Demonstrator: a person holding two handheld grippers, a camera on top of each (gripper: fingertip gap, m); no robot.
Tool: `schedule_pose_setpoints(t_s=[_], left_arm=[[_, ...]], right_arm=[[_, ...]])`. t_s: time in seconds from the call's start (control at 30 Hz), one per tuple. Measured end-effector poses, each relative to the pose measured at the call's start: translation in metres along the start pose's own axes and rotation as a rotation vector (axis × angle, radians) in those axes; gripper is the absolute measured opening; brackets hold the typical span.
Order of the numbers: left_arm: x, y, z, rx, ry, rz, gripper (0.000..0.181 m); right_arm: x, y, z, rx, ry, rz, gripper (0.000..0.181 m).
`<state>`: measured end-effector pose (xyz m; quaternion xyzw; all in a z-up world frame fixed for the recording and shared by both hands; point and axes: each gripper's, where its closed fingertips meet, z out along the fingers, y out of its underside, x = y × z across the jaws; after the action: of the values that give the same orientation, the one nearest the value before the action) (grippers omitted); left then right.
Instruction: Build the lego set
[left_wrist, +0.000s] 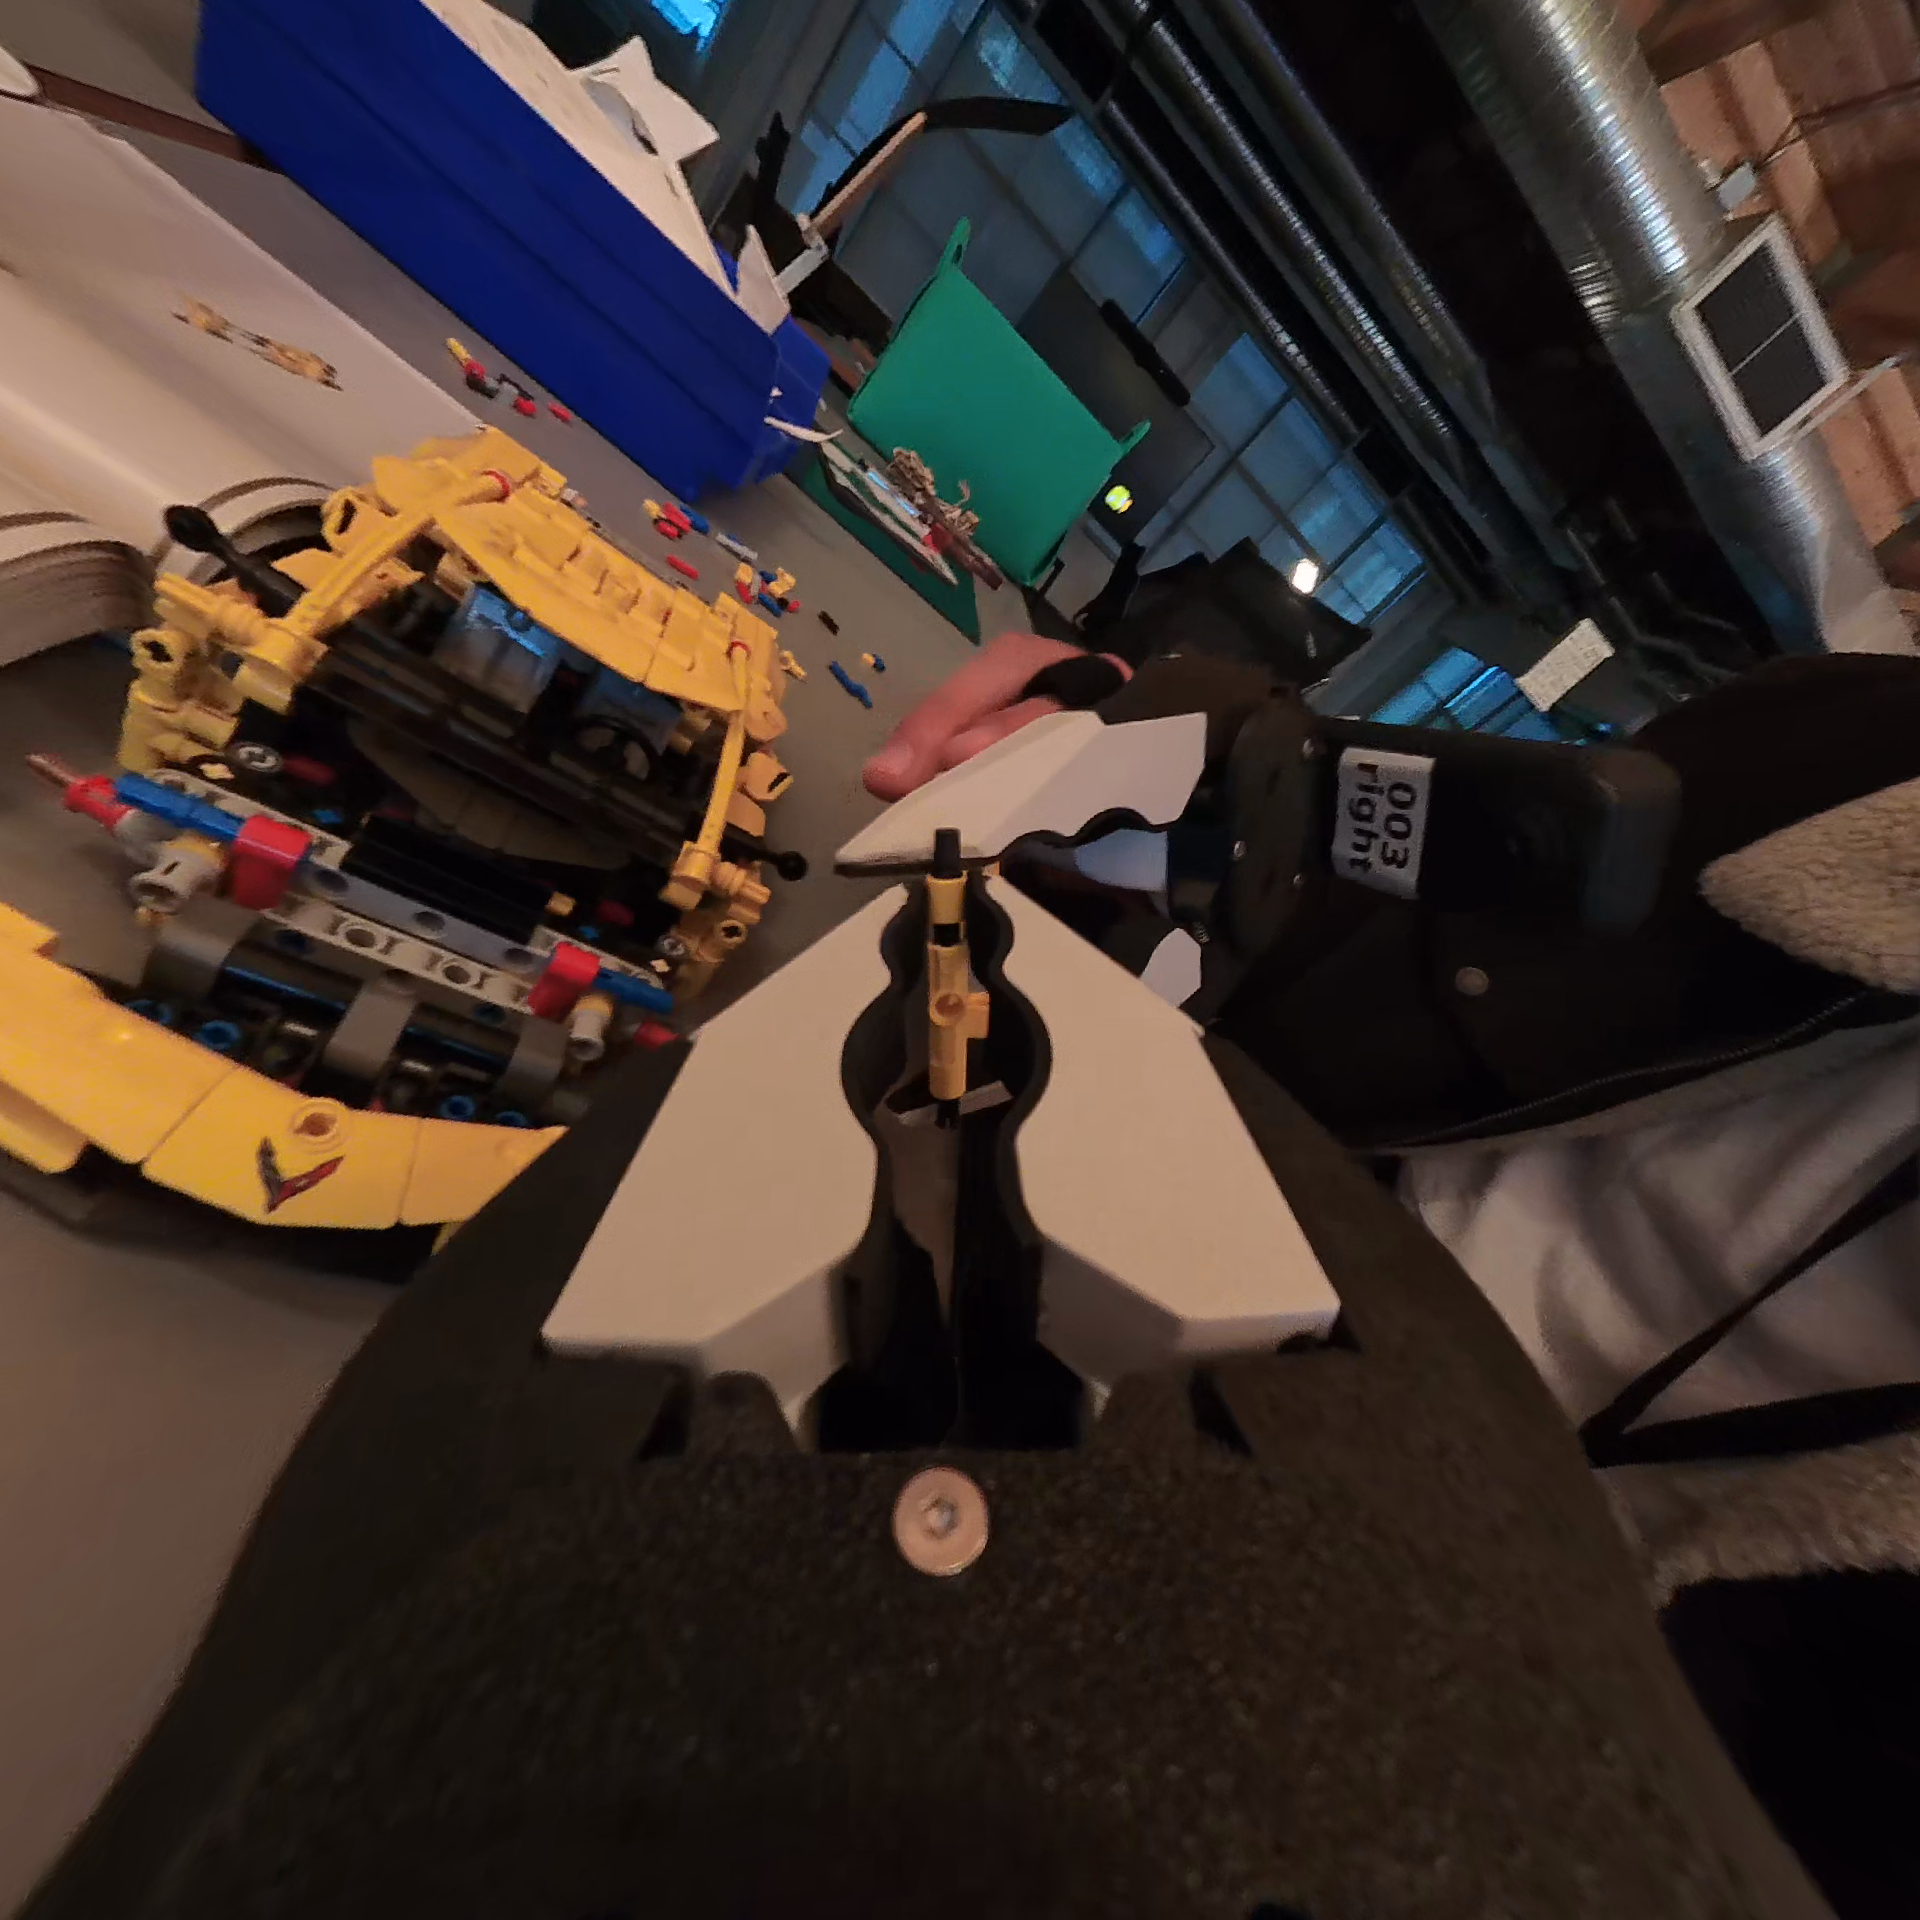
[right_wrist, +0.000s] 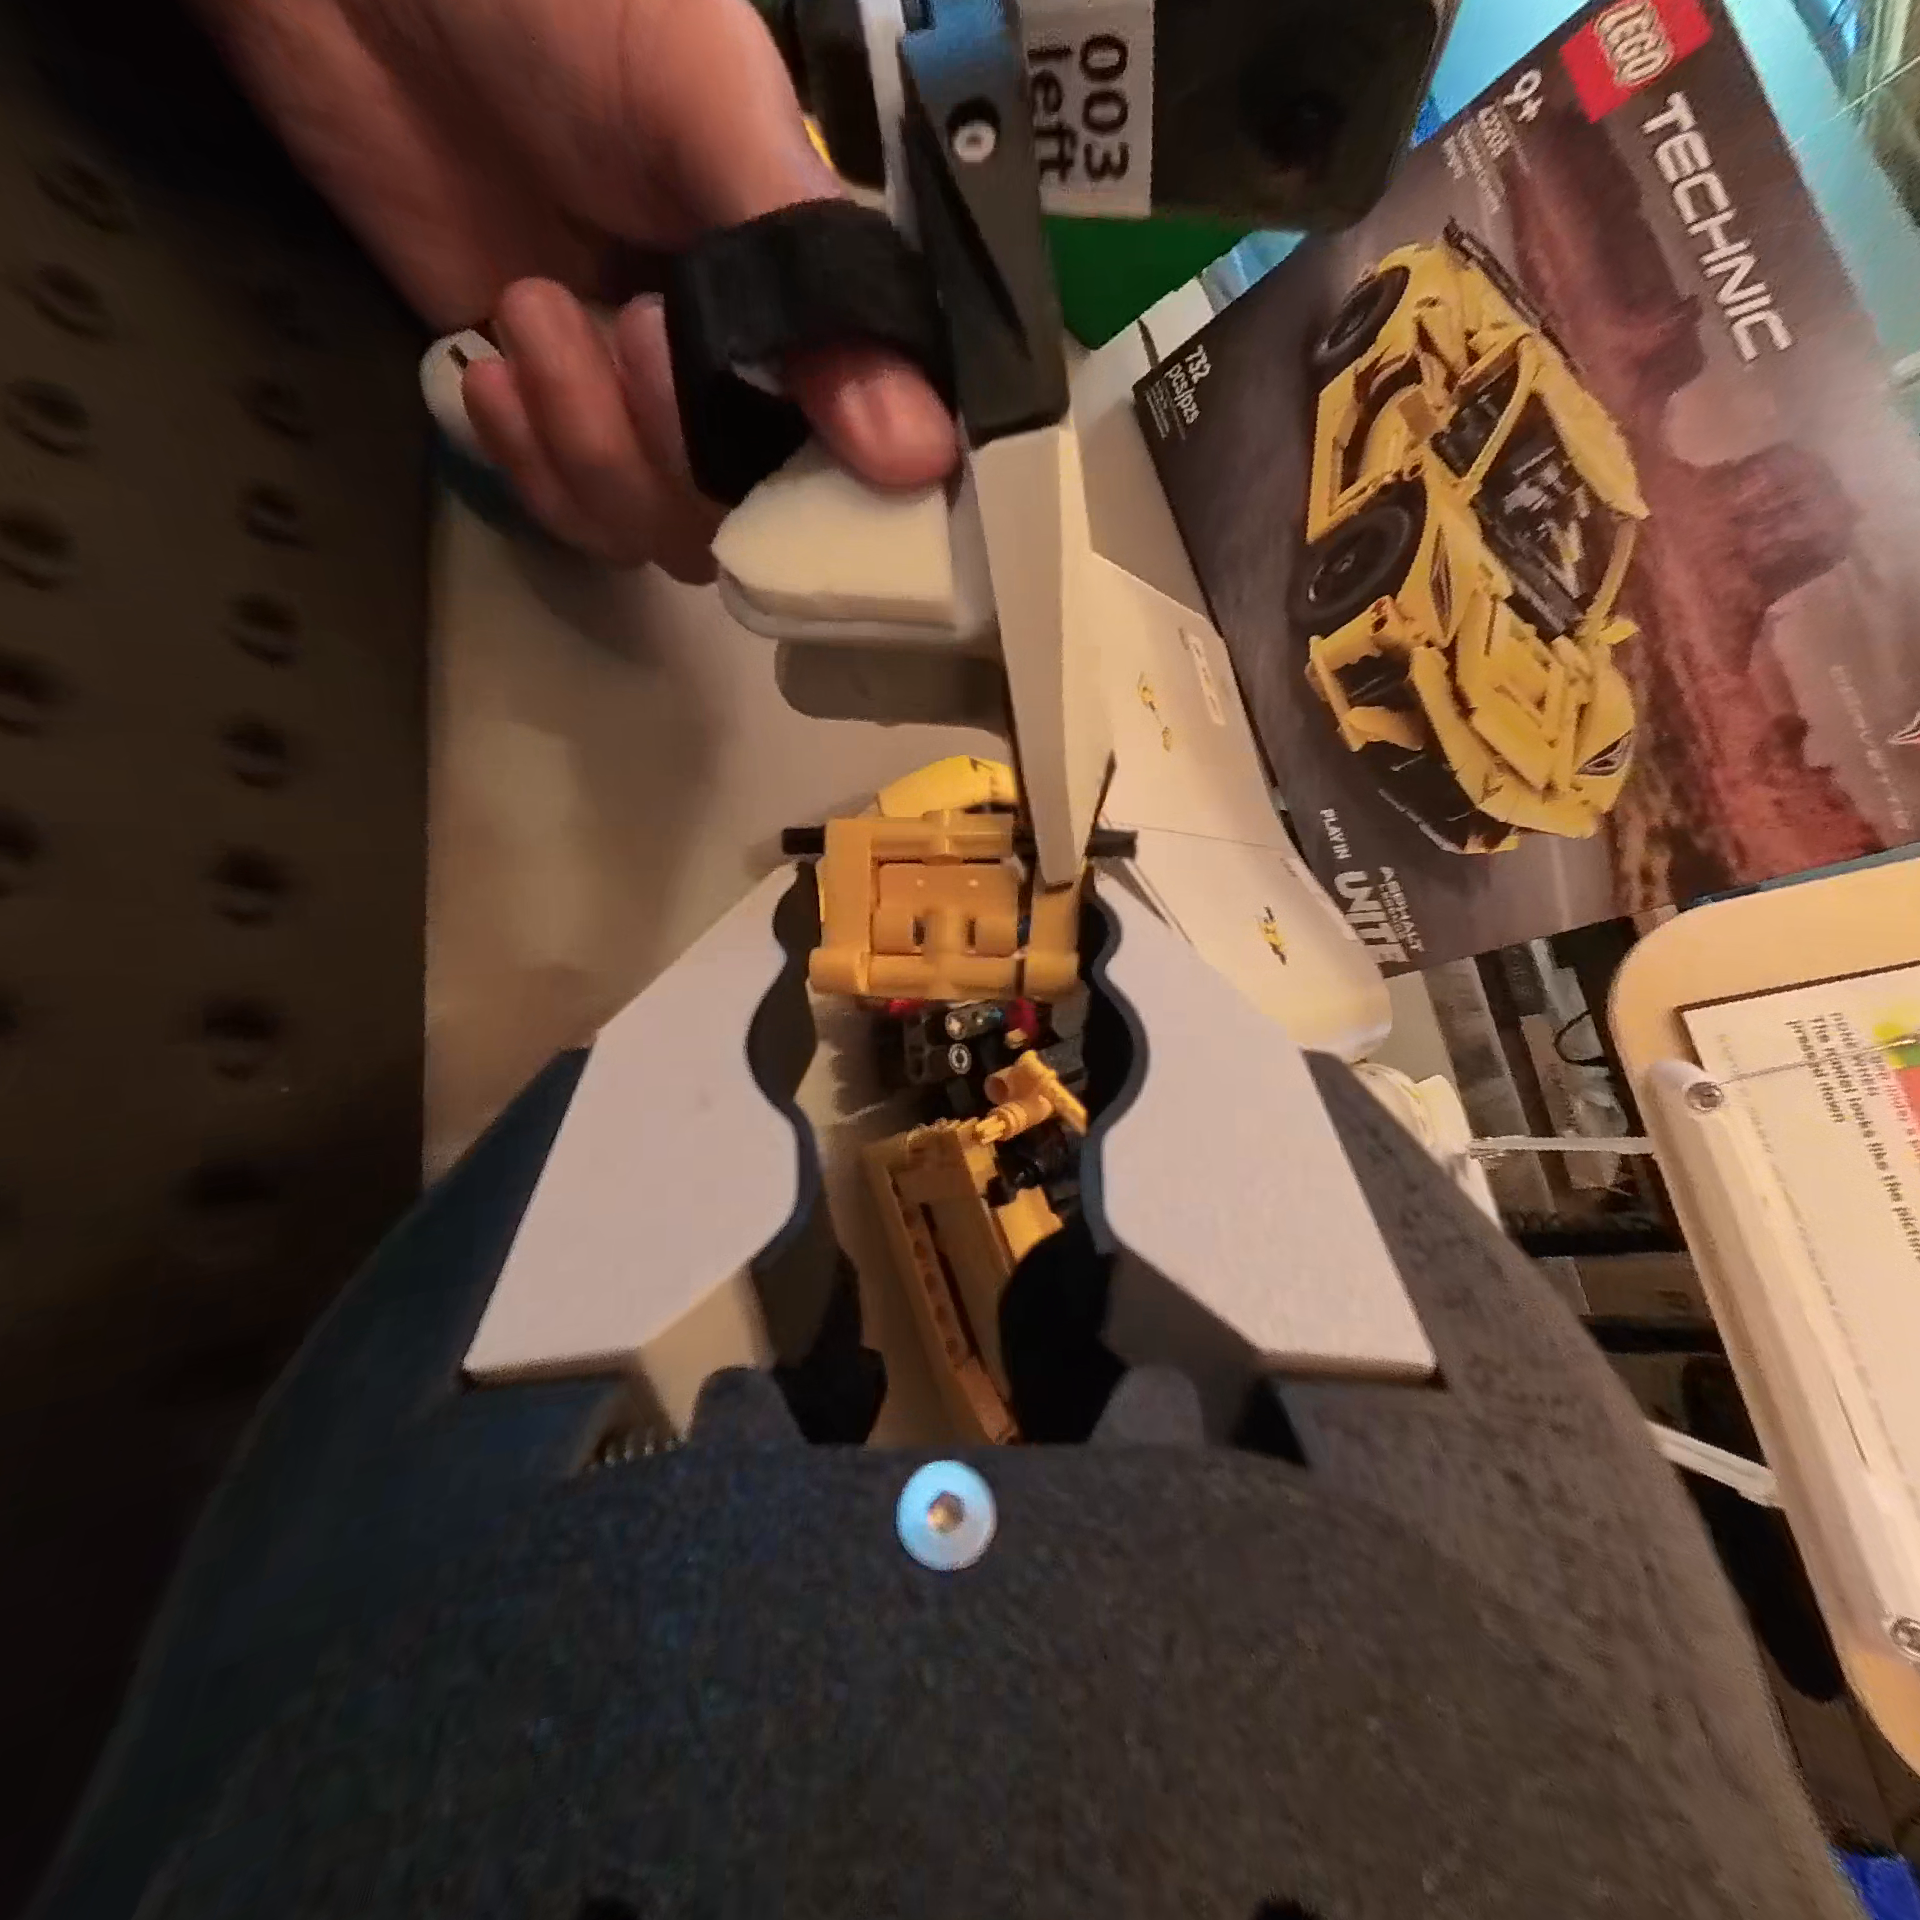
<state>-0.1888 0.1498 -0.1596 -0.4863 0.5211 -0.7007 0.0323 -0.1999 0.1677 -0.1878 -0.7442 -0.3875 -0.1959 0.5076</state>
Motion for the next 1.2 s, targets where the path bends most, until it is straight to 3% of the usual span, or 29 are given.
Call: schedule_pose_setpoints(t_s=[0.13, 0.2, 0.43, 0.63, 0.8, 1.2], left_arm=[[0.013, 0.0, 0.0, -0.006, 0.048, 0.039, 0.015], [0.012, 0.007, 0.004, -0.049, 0.034, 0.069, 0.008], [0.006, 0.014, 0.004, -0.107, -0.018, 0.098, 0.006], [0.002, 0.028, 0.007, -0.2, -0.054, 0.13, 0.005], [0.008, 0.015, 0.004, -0.117, -0.025, 0.122, 0.005], [-0.004, 0.014, 0.002, -0.105, -0.059, 0.072, 0.006]], right_arm=[[0.017, -0.006, -0.009, 0.046, 0.022, 0.078, 0.049], [0.016, -0.007, -0.011, 0.062, -0.004, 0.114, 0.048], [0.011, -0.003, -0.008, 0.014, 0.035, -0.017, 0.048], [-0.006, 0.005, -0.006, -0.008, -0.068, -0.046, 0.045], [0.005, -0.005, -0.006, 0.064, -0.021, 0.02, 0.046], [0.011, 0.01, 0.0, -0.014, 0.059, -0.005, 0.046]])
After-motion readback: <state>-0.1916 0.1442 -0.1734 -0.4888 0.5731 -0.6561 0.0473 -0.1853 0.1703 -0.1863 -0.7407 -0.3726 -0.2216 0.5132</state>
